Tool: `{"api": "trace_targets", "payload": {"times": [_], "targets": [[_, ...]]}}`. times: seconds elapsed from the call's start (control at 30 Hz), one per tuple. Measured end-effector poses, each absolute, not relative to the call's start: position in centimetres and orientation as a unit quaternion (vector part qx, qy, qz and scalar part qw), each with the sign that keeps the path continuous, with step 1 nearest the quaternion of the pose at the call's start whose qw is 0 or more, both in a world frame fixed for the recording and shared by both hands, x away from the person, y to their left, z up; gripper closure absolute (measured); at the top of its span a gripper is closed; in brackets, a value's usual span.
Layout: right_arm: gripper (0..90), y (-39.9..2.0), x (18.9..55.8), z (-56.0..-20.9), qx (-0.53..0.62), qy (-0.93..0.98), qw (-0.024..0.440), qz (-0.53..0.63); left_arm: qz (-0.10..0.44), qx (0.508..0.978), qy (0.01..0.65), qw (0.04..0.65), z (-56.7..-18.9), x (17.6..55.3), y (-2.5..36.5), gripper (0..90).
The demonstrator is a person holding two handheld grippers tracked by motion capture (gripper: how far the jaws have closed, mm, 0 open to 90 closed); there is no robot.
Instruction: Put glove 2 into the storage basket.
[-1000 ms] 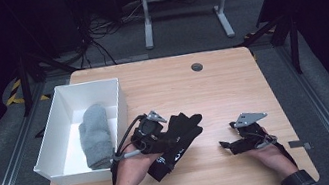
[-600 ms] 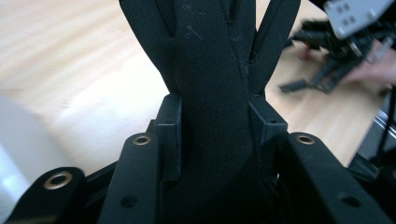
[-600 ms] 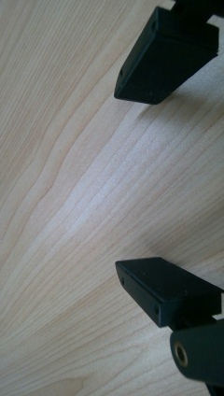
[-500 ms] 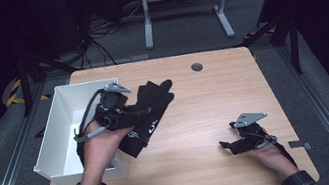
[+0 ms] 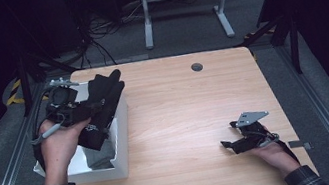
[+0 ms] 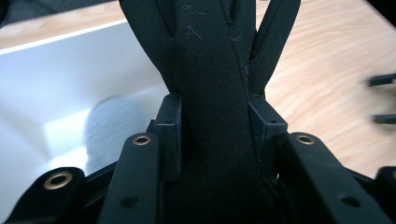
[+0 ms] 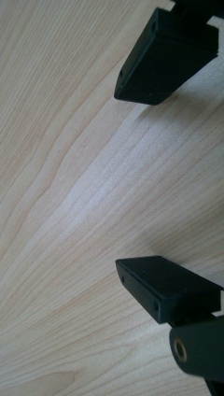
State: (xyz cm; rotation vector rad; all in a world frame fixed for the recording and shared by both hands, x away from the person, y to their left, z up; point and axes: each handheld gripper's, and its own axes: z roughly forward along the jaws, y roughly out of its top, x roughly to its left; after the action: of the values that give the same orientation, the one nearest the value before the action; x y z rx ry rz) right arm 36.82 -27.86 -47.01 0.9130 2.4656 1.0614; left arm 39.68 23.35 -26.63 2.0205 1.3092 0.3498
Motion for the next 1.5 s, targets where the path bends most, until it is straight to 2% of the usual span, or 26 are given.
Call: {"api": "trace_targets", "payload": {"times": [0.17, 0.57, 0.73, 0.77, 0.83, 0.87, 0.9, 0.97, 1.0, 1.03, 1.27, 1.5], "targets": [[16.0, -27.9, 36.9, -47.0, 0.316, 0.860, 0.152, 0.370, 0.126, 0.762, 0.542, 0.331, -28.8, 40.9, 25.3, 63.1], [16.0, -27.9, 36.9, -47.0, 0.316, 0.861, 0.152, 0.369, 0.089, 0.747, 0.590, 0.293, -35.3, 43.5, 26.0, 61.0], [15.9, -27.9, 36.8, -47.0, 0.316, 0.861, 0.153, 0.369, 0.083, 0.754, 0.593, 0.270, -37.0, 44.3, 26.0, 54.7], [15.9, -27.9, 36.8, -47.0, 0.316, 0.861, 0.153, 0.369, 0.090, 0.756, 0.590, 0.270, -37.2, 44.4, 25.9, 46.6], [15.9, -27.9, 36.8, -47.0, 0.316, 0.861, 0.153, 0.369, 0.093, 0.755, 0.589, 0.273, -37.1, 44.4, 25.9, 40.4], [15.9, -27.9, 36.8, -47.0, 0.317, 0.860, 0.153, 0.369, 0.095, 0.754, 0.588, 0.276, -37.0, 44.4, 25.9, 40.4], [15.9, -28.0, 36.8, -47.0, 0.317, 0.860, 0.153, 0.369, 0.097, 0.756, 0.586, 0.276, -36.9, 44.4, 25.9, 31.6], [15.9, -28.0, 36.8, -47.0, 0.317, 0.860, 0.153, 0.369, 0.108, 0.757, 0.582, 0.276, -36.4, 44.4, 25.9, 25.6], [15.9, -28.0, 36.8, -47.0, 0.317, 0.860, 0.153, 0.369, 0.115, 0.758, 0.579, 0.275, -36.1, 44.4, 25.9, 25.6], [15.8, -28.0, 36.8, -47.0, 0.318, 0.860, 0.153, 0.369, 0.120, 0.757, 0.577, 0.283, -35.6, 44.3, 25.8, 21.1], [15.7, -28.0, 36.7, -47.0, 0.318, 0.860, 0.153, 0.369, 0.126, 0.766, 0.549, 0.308, -33.7, 43.6, 24.7, 17.6], [15.4, -28.1, 36.6, -47.0, 0.319, 0.860, 0.153, 0.368, 0.121, 0.787, 0.503, 0.336, -31.9, 42.8, 21.4, 16.5]]}}
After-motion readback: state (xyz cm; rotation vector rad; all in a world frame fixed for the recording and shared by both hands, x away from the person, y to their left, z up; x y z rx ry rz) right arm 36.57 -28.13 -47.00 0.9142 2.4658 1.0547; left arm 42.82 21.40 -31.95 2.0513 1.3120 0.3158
